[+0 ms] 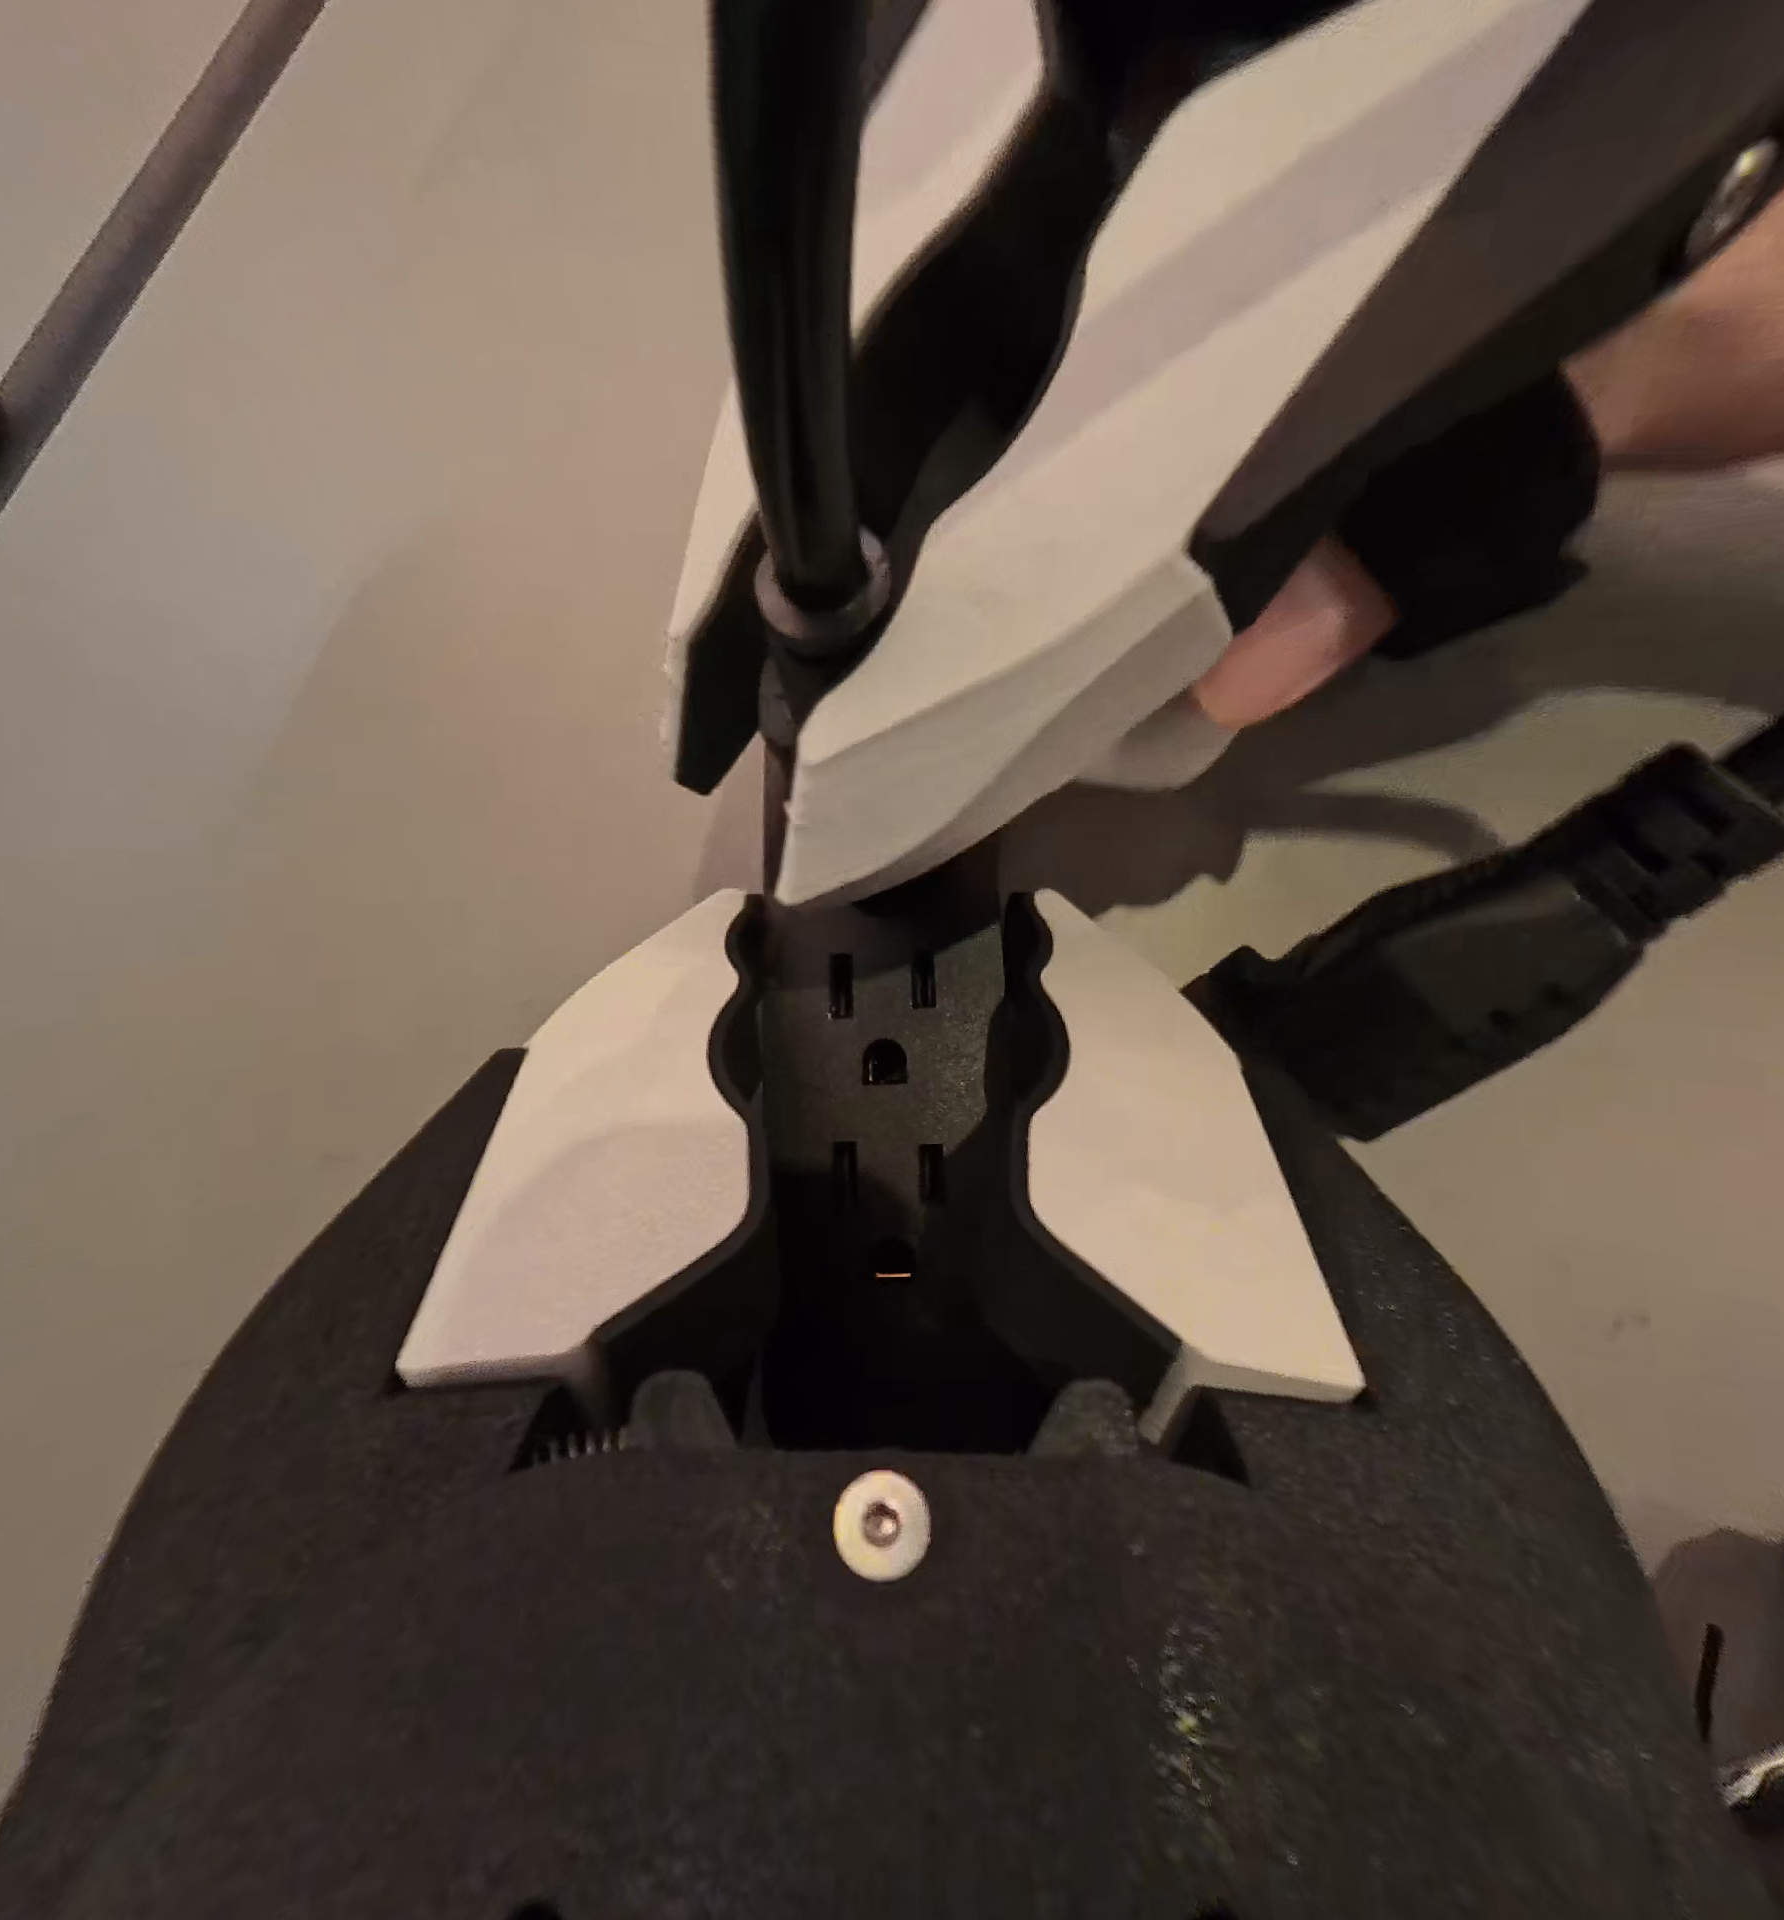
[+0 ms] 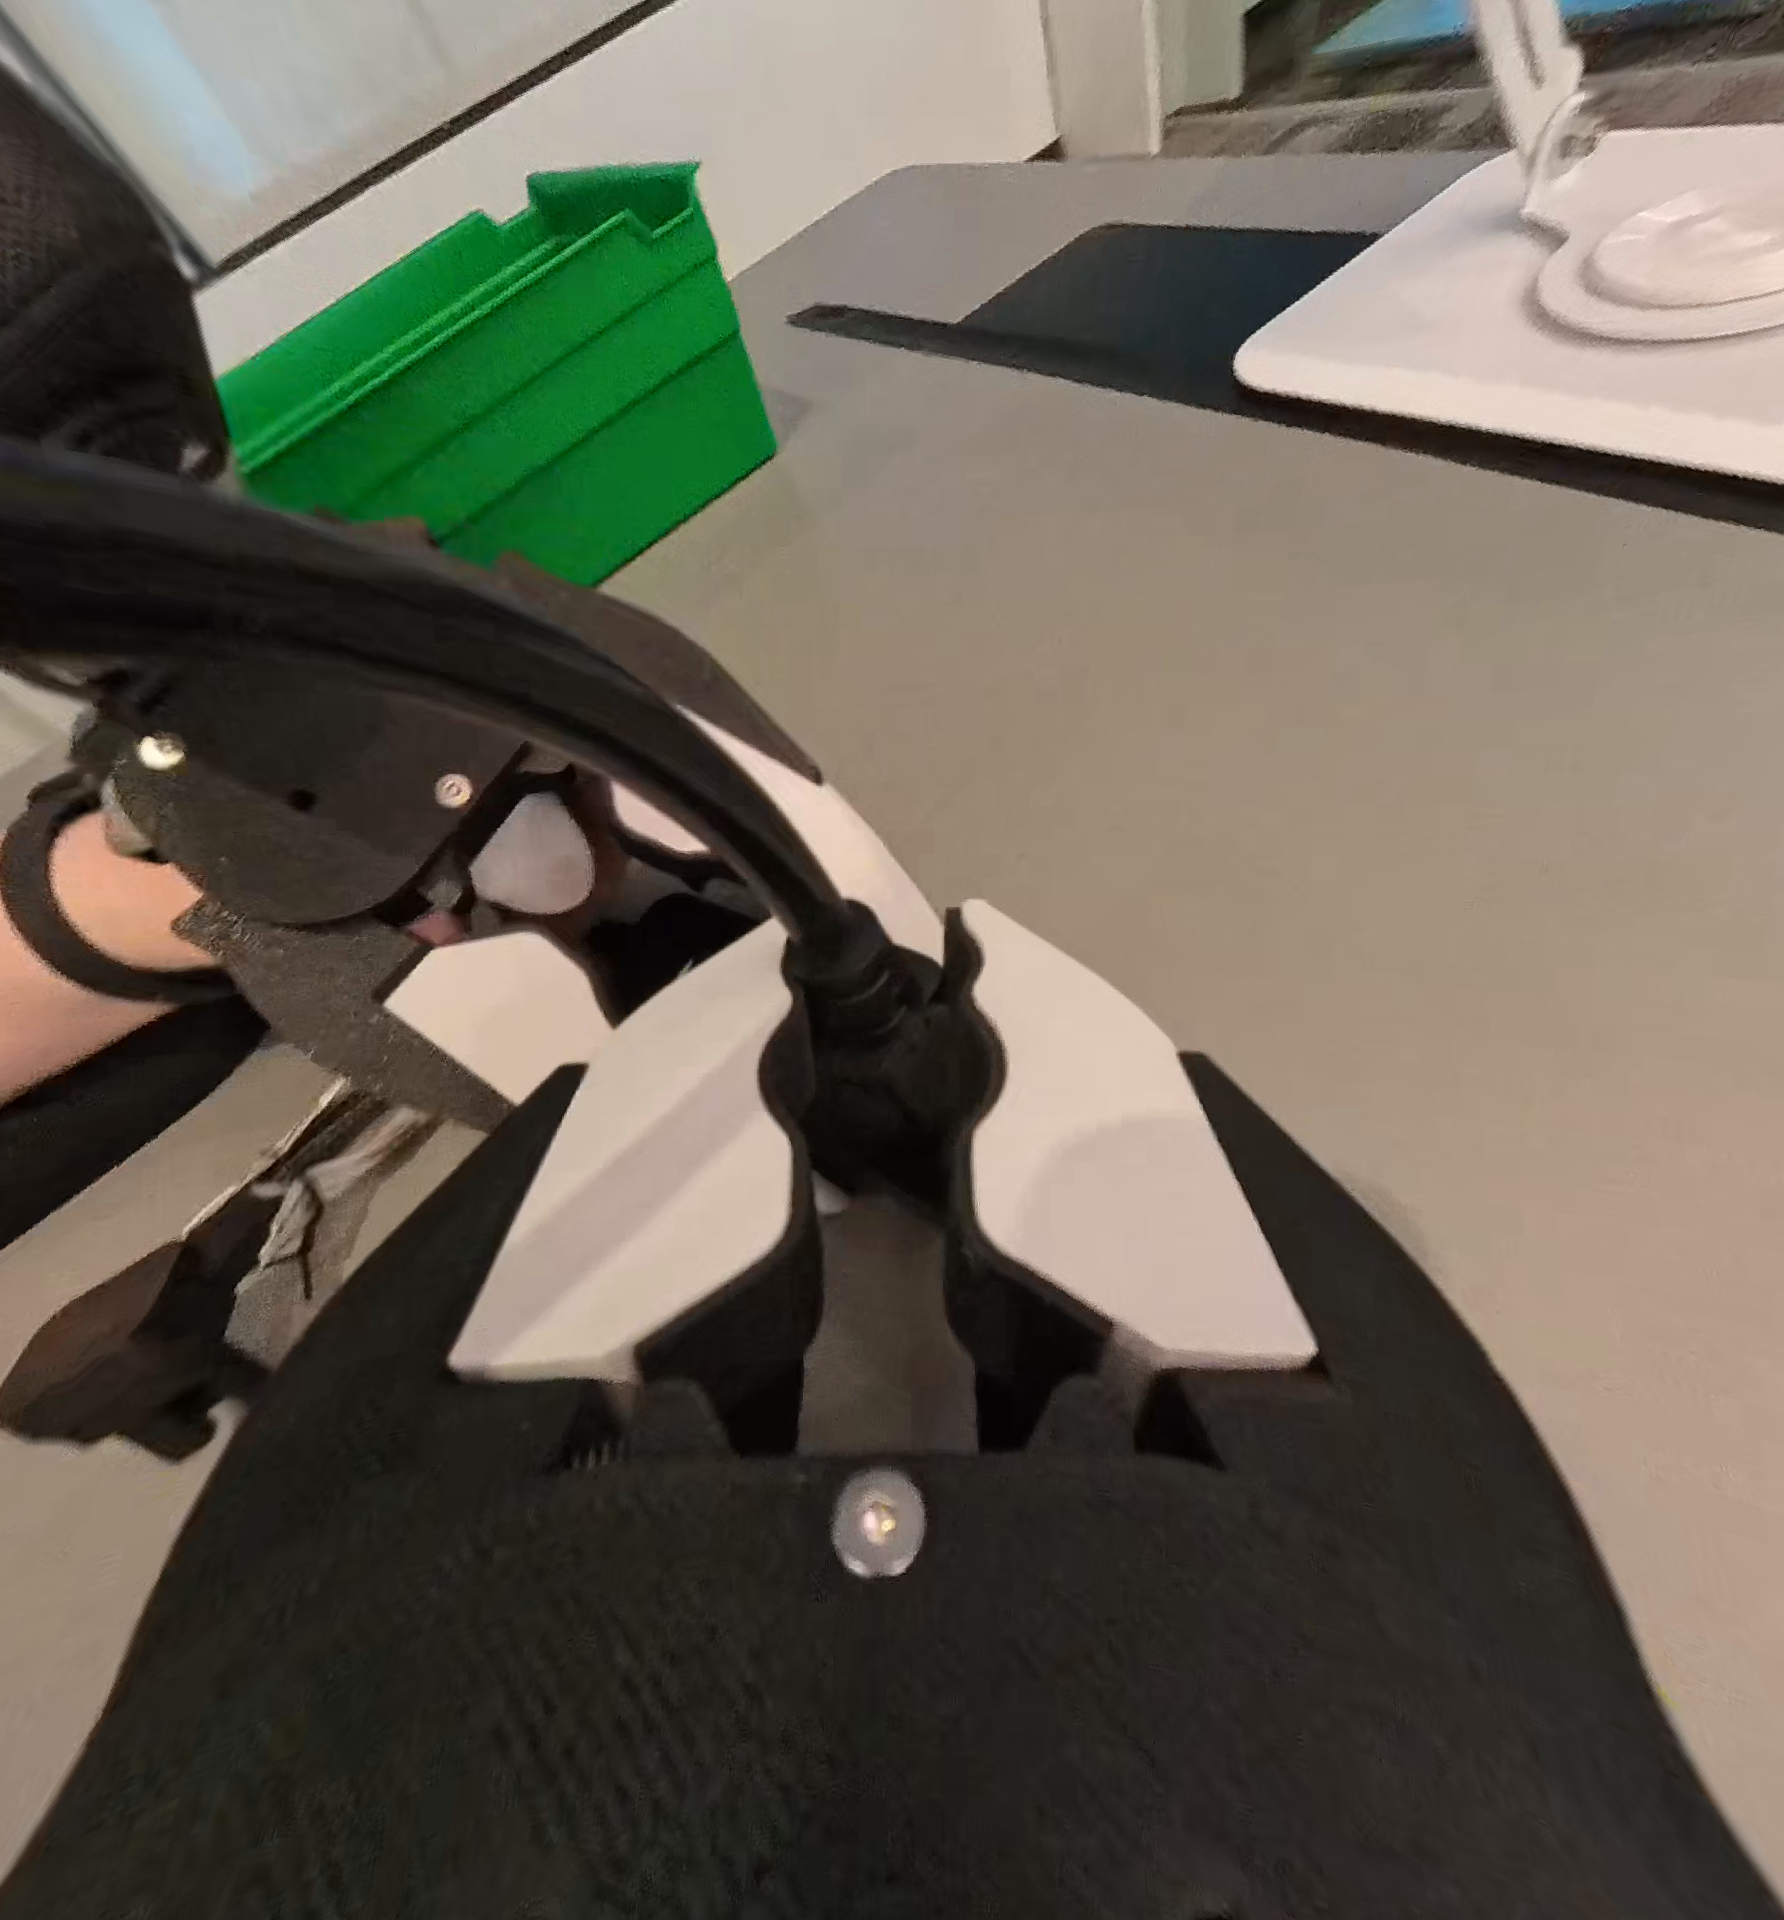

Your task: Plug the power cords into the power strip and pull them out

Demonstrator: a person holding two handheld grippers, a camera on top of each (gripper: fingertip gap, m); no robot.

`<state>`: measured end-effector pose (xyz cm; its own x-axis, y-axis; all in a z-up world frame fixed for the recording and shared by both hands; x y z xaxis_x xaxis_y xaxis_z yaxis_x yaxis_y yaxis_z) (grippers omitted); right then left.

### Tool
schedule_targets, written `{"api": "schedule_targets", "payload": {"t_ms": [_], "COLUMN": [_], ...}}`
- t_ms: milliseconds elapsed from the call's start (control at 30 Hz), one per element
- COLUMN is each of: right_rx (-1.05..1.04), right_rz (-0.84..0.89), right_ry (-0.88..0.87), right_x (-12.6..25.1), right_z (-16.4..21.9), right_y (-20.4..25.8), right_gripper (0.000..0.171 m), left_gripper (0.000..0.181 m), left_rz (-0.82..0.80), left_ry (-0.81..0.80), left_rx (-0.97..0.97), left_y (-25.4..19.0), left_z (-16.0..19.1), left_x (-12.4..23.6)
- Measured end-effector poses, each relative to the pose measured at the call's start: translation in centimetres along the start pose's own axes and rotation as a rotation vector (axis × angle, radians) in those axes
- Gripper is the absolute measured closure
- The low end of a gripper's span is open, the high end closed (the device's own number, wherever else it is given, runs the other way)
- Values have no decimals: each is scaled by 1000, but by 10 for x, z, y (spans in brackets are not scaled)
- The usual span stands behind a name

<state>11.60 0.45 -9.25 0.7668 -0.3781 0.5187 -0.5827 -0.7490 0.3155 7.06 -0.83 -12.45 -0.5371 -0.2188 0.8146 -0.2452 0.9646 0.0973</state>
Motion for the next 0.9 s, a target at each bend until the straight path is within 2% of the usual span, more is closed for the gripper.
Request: {"api": "schedule_targets", "payload": {"t_ms": [200,267,333,500,567,733,800,900], "right_rx": [291,309,238,86,89,360,397,447], "right_rz": [-213,-271,-314,-337,-346,-315,-327,-296], "right_ry": [100,106,97,69,66,82,71,60], "right_x": [5,3,1,-3,-3,5,8,11], "right_z": [-2,-4,-6,-11,-12,-3,0,2], "right_y": [17,18,15,9,8,17,21,24], "right_gripper": [151,154,153,155,155,155,155,154], "left_gripper": [136,136,136,133,133,134,135,135], "left_rz": [138,147,159,83,90,53,142,147], "left_ry": [-18,-17,-16,32,32,14,38,36], "left_rx": [-81,-78,-47,-82,-71,-137,-60,-90], "left_y": [-7,-7,-6,-5,-5,-10,-11,-13], "left_z": [10,11,10,11,11,11,12,12], "left_x": [10,11,11,9,8,6,3,3]}}
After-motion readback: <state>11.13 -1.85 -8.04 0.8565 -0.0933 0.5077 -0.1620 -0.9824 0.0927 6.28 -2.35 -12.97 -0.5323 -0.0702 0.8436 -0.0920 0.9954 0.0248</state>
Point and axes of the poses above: each gripper's, where its closed fingertips meet, x back along the fingers, z out of its underside, y = z × x across the jaws, the point moved 4 cm from there along x, back along the fingers, and after that the axes turned 11 degrees about y, right-handed, at the moved point
